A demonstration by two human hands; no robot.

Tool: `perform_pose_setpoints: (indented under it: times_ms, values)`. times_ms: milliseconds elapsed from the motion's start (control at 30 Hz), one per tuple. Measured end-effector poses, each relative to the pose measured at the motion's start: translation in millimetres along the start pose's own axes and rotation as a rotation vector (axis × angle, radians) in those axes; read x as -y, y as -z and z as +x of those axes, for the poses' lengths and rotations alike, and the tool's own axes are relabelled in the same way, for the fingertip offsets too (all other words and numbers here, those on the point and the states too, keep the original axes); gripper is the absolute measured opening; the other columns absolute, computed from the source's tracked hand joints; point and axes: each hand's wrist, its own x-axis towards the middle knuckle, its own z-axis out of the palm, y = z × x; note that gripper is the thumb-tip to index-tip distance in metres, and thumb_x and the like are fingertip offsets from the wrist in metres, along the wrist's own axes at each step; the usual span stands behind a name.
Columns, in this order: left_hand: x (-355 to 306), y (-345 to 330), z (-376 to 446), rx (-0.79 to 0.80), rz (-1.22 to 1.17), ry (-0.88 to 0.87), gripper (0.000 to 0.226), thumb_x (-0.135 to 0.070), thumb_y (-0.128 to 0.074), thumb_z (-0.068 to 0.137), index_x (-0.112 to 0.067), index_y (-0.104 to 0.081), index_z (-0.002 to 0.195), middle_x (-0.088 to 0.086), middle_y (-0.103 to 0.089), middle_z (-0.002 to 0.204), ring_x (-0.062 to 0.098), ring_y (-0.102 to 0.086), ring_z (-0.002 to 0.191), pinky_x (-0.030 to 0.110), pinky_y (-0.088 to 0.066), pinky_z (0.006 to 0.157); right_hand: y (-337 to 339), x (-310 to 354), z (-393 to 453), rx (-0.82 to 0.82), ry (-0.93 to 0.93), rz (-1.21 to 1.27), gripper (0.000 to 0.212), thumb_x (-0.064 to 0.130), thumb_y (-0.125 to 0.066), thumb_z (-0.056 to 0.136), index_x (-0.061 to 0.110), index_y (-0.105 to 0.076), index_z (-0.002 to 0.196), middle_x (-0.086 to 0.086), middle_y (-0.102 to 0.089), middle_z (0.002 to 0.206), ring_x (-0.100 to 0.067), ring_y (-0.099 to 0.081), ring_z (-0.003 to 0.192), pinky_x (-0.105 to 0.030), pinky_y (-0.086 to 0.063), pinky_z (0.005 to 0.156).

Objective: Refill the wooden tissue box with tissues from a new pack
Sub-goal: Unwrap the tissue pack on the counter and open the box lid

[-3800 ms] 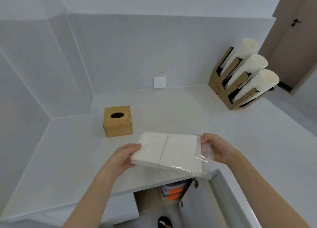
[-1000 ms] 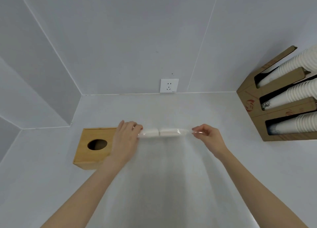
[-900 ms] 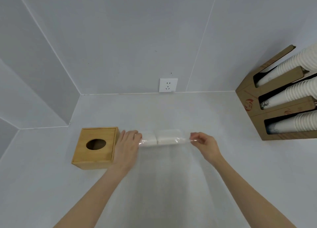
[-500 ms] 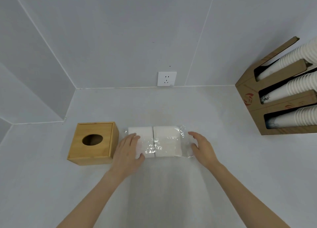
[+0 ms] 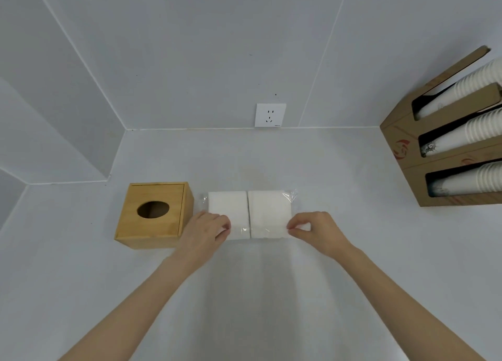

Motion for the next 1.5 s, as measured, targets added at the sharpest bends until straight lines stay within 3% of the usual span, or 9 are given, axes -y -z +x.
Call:
perform_pose_setpoints:
  times_ms: [133, 567, 733, 867, 1000, 1100, 1233, 1367, 1500]
  values:
    - [-3.5, 9.8, -21.9, 0.078, -0.051, 0.017, 0.014, -0.02, -0.055, 0.09, -0.013, -0.067, 0.092, 0.0, -0.073, 0.089, 0.019, -0.064, 0.081, 0.031, -0.05, 0.071, 4.4, -4.7, -17.7, 0.08, -0.04, 0.037, 0.01, 0.014, -0.069, 0.078, 0.02, -0.075, 0.083, 0.004, -0.075, 0.089, -0.008, -0.067, 0.088, -0.018, -0.049, 0.083]
    - [-9.9, -21.5, -81.7, 0.195, -0.043, 0.004, 0.024, -0.024, -0.055, 0.084, -0.006, -0.07, 0.079, 0.007, -0.074, 0.089, 0.019, -0.067, 0.092, 0.034, -0.056, 0.074, -23.7, -18.2, -59.2, 0.196, -0.06, -0.179, 0.016, 0.017, -0.061, 0.082, 0.014, -0.073, 0.093, 0.002, -0.067, 0.107, -0.017, -0.06, 0.101, -0.027, -0.047, 0.086]
    - [-13.3, -11.1, -68.7, 0.025, -0.046, 0.037, 0.029, -0.029, -0.06, 0.082, -0.006, -0.071, 0.095, 0.01, -0.074, 0.099, 0.026, -0.068, 0.093, 0.033, -0.052, 0.085, -20.8, -10.0, -49.6, 0.127, -0.149, -0.271, 0.027, 0.044, -0.056, 0.083, 0.023, -0.07, 0.094, 0.007, -0.066, 0.104, -0.014, -0.058, 0.101, -0.029, -0.045, 0.082]
    - [-10.1, -3.2, -37.4, -0.057, 0.05, 0.001, 0.037, -0.005, -0.071, 0.074, 0.001, -0.064, 0.109, 0.019, -0.061, 0.123, 0.036, -0.056, 0.115, 0.048, -0.046, 0.094, -17.9, -4.9, -30.5, -0.071, 0.017, -0.324, 0.037, 0.028, -0.054, 0.089, 0.02, -0.053, 0.126, 0.003, -0.054, 0.133, -0.015, -0.043, 0.127, -0.029, -0.037, 0.096]
    - [0.6, -17.5, -11.2, 0.045, 0.135, -0.023, 0.054, -0.013, -0.066, 0.081, -0.004, -0.047, 0.13, 0.013, -0.041, 0.144, 0.028, -0.034, 0.136, 0.039, -0.029, 0.111, -27.9, -7.8, -15.4, 0.034, 0.104, -0.39, 0.057, 0.022, -0.061, 0.084, 0.016, -0.039, 0.136, -0.001, -0.035, 0.149, -0.015, -0.029, 0.139, -0.026, -0.021, 0.111]
    - [4.7, -26.8, -3.6, 0.13, 0.172, 0.005, 0.055, -0.017, -0.062, 0.084, -0.007, -0.041, 0.134, 0.011, -0.034, 0.148, 0.024, -0.028, 0.139, 0.035, -0.023, 0.114, -35.0, -15.2, -13.0, 0.033, 0.085, -0.369, 0.051, 0.021, -0.06, 0.084, 0.015, -0.043, 0.131, 0.001, -0.037, 0.149, -0.016, -0.035, 0.136, -0.025, -0.027, 0.107]
    - [6.8, -28.9, -3.4, 0.111, 0.156, -0.012, 0.05, -0.007, -0.067, 0.076, -0.003, -0.053, 0.124, 0.016, -0.05, 0.136, 0.029, -0.047, 0.127, 0.04, -0.043, 0.1, -36.3, -20.4, -12.3, -0.016, 0.086, -0.341, 0.037, 0.02, -0.054, 0.089, 0.012, -0.047, 0.124, -0.001, -0.052, 0.135, -0.024, -0.05, 0.12, -0.033, -0.045, 0.092]
    - [11.0, -22.2, -0.3, 0.158, 0.133, -0.028, 0.042, -0.016, -0.051, 0.09, -0.011, -0.045, 0.132, 0.005, -0.041, 0.145, 0.016, -0.034, 0.136, 0.032, -0.041, 0.102, -29.0, -17.8, -10.9, -0.021, 0.122, -0.274, 0.027, 0.016, -0.05, 0.091, 0.01, -0.054, 0.117, -0.006, -0.065, 0.114, -0.03, -0.056, 0.105, -0.037, -0.046, 0.085]
    - [4.9, 3.6, 10.0, 0.083, -0.067, -0.02, 0.034, -0.015, -0.057, 0.088, -0.009, -0.057, 0.122, 0.008, -0.06, 0.128, 0.021, -0.054, 0.121, 0.029, -0.043, 0.098, -0.8, -8.2, -5.5, -0.027, 0.08, -0.116, 0.022, 0.024, -0.051, 0.093, 0.014, -0.061, 0.11, -0.007, -0.071, 0.105, -0.025, -0.063, 0.09, -0.033, -0.047, 0.081]
